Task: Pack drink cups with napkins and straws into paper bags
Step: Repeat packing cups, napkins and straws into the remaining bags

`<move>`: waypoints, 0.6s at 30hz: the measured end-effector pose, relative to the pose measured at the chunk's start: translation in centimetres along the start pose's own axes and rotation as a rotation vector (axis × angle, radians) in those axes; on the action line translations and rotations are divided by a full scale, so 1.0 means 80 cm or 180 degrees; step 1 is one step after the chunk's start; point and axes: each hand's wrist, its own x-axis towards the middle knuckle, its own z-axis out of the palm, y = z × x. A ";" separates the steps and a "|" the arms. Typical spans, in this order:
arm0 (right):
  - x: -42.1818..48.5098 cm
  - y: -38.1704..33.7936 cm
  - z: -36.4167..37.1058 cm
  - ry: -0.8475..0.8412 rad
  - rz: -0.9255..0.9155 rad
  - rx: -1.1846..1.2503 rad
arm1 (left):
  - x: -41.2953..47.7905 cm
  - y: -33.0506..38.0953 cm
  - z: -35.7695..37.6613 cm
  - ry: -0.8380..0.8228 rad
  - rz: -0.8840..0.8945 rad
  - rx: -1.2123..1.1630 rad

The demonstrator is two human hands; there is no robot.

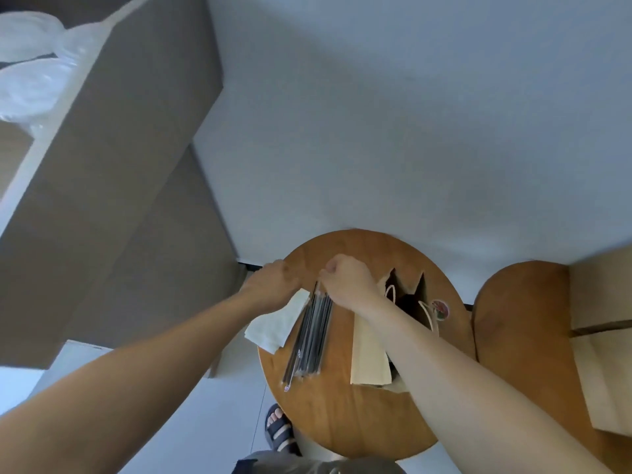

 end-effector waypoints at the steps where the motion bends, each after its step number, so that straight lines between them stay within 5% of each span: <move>1: 0.007 0.002 0.015 -0.0081 0.0096 0.0010 | 0.005 -0.012 0.002 0.0004 -0.0088 -0.0005; 9: 0.050 0.052 0.142 -0.0505 0.1051 0.0280 | 0.029 -0.082 0.045 -0.0096 -0.0776 -0.0046; 18: 0.083 0.094 0.259 -0.0741 0.1481 0.0168 | 0.050 -0.144 0.089 -0.0163 -0.1232 -0.0358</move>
